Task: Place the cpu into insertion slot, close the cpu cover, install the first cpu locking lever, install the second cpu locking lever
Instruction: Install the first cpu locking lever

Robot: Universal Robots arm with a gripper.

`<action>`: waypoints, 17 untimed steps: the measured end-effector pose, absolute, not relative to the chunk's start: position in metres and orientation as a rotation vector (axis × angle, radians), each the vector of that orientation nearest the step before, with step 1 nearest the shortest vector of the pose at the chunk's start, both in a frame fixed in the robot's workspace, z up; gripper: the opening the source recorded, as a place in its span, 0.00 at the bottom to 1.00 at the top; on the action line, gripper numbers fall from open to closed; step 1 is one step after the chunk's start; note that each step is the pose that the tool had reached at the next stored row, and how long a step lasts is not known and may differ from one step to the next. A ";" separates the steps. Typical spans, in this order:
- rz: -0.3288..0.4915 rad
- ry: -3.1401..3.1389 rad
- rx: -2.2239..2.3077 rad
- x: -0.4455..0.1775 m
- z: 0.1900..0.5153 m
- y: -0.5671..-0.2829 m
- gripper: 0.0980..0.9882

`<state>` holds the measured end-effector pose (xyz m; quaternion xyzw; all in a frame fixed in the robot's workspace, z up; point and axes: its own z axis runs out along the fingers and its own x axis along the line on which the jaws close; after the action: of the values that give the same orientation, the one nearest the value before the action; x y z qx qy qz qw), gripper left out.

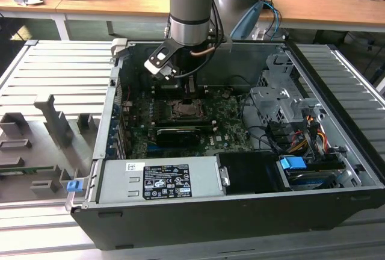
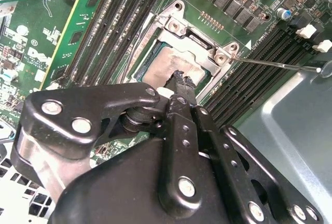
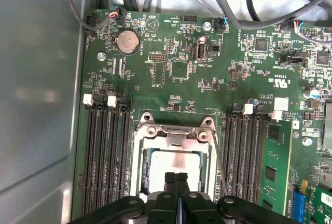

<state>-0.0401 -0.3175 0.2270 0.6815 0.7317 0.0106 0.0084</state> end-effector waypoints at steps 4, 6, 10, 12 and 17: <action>0.033 2.286 2.130 -0.040 0.228 -0.317 0.01; 0.033 2.286 2.130 -0.040 0.229 -0.317 0.01; 0.034 2.287 2.130 -0.040 0.229 -0.317 0.01; 0.033 2.286 2.130 -0.040 0.230 -0.317 0.01; 0.033 2.286 2.130 -0.040 0.232 -0.317 0.01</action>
<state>-0.0400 -0.3174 0.2316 0.6815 0.7317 0.0107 0.0084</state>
